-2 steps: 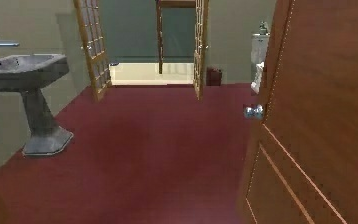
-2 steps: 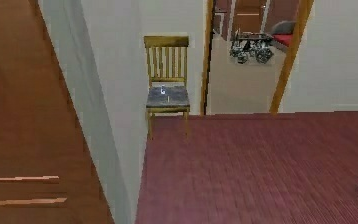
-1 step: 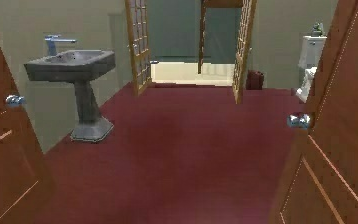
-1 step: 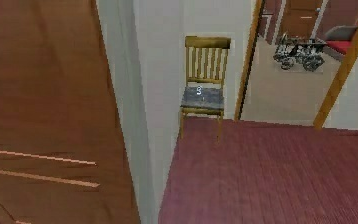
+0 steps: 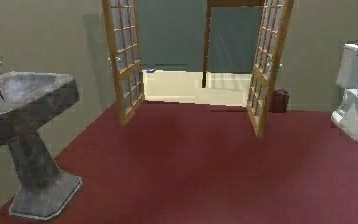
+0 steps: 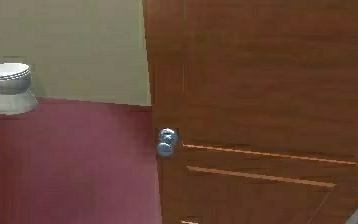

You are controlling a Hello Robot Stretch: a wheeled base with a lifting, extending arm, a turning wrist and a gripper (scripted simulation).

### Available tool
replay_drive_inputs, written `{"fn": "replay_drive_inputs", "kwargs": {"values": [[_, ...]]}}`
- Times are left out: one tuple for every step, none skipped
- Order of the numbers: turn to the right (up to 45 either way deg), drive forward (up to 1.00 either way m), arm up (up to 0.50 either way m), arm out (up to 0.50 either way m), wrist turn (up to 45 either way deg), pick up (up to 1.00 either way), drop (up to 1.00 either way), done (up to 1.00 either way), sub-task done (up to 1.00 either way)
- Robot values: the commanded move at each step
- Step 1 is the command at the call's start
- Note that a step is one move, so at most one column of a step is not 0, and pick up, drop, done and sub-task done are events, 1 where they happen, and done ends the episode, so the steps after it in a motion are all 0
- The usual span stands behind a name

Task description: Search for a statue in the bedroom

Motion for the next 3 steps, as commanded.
{"fn": "replay_drive_inputs", "kwargs": {"values": [[0.0,1.0,0.0,0.0,0.0,0.0,0.0,0.0,0.0],[0.0,1.0,0.0,0.0,0.0,0.0,0.0,0.0,0.0],[-3.0,0.0,0.0,0.0,0.0,0.0,0.0,0.0,0.0]]}}
